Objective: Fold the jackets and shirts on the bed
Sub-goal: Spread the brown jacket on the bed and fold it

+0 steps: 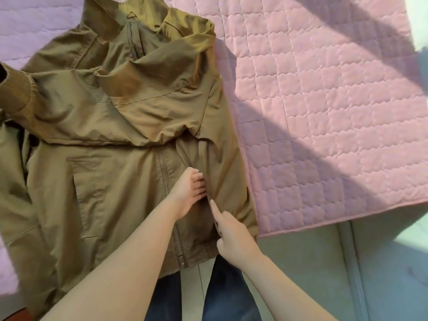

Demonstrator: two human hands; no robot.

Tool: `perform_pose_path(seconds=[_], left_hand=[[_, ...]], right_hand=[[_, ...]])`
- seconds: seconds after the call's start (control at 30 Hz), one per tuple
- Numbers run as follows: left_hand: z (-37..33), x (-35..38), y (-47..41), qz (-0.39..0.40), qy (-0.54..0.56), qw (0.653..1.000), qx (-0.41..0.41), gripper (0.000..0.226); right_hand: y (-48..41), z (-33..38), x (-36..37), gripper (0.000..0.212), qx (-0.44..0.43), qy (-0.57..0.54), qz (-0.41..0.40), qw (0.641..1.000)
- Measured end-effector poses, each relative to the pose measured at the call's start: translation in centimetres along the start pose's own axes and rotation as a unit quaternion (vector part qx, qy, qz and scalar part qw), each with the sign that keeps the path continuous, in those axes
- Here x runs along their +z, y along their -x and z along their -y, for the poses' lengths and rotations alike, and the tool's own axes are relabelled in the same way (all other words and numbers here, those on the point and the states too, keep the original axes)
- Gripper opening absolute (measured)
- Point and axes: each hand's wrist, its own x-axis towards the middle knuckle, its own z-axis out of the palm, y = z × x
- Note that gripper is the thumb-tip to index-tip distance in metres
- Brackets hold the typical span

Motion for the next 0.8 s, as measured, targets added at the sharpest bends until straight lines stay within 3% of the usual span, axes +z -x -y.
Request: perform_pose_path(seconds=[0.1,0.2,0.23,0.3,0.37,0.5,0.57,0.63,0.67,0.73,0.8], left_hand=[[-2.1,-0.2,-0.7,-0.045,-0.038,0.995,0.081,0.033],[-4.1,1.1,-2.8,-0.086,-0.123,0.976,0.16,0.034],[-4.9,1.7,-3.3,-0.097,-0.151,0.966,0.186,0.026],[-6.2,2.1,-4.3,-0.137,-0.206,0.936,0.249,0.011],[-5.9,1.2,-5.3,-0.2,-0.205,0.916,0.282,0.004],[-3.1,-0.9,-5.7,-0.269,-0.188,0.914,0.24,0.031],[-3.0,-0.6,-5.3,-0.274,-0.24,0.893,0.265,0.053],[-3.5,-0.1,-4.4,-0.31,-0.288,0.854,0.304,0.08],[-3.7,0.0,-4.0,-0.342,-0.331,0.814,0.332,0.087],[-4.4,-0.3,-3.4,-0.379,-0.435,0.698,0.424,0.089],[-5.4,-1.3,-3.4,-0.331,-0.538,0.621,0.464,0.076]], right_hand=[[-2.1,-0.8,0.8,0.094,0.039,-0.023,0.038,0.998],[-3.1,-0.5,0.5,0.079,0.007,-0.014,0.046,0.999],[-3.1,-0.4,0.2,0.067,-0.02,-0.003,0.011,1.0],[-2.7,-0.7,0.0,0.047,-0.076,0.058,-0.133,0.987],[-2.1,-2.0,0.4,0.046,-0.062,0.131,-0.238,0.96],[-1.2,-5.2,3.7,0.056,-0.021,0.24,-0.122,0.963],[-1.3,-5.0,4.2,0.053,-0.017,0.228,-0.123,0.966],[-2.1,-3.2,2.8,0.044,-0.041,0.187,-0.19,0.963],[-2.7,-2.3,1.6,0.041,-0.057,0.168,-0.235,0.956],[-5.1,-0.6,-1.2,0.044,-0.071,0.134,-0.305,0.94],[-8.3,0.7,-4.2,0.054,-0.067,0.125,-0.337,0.931]])
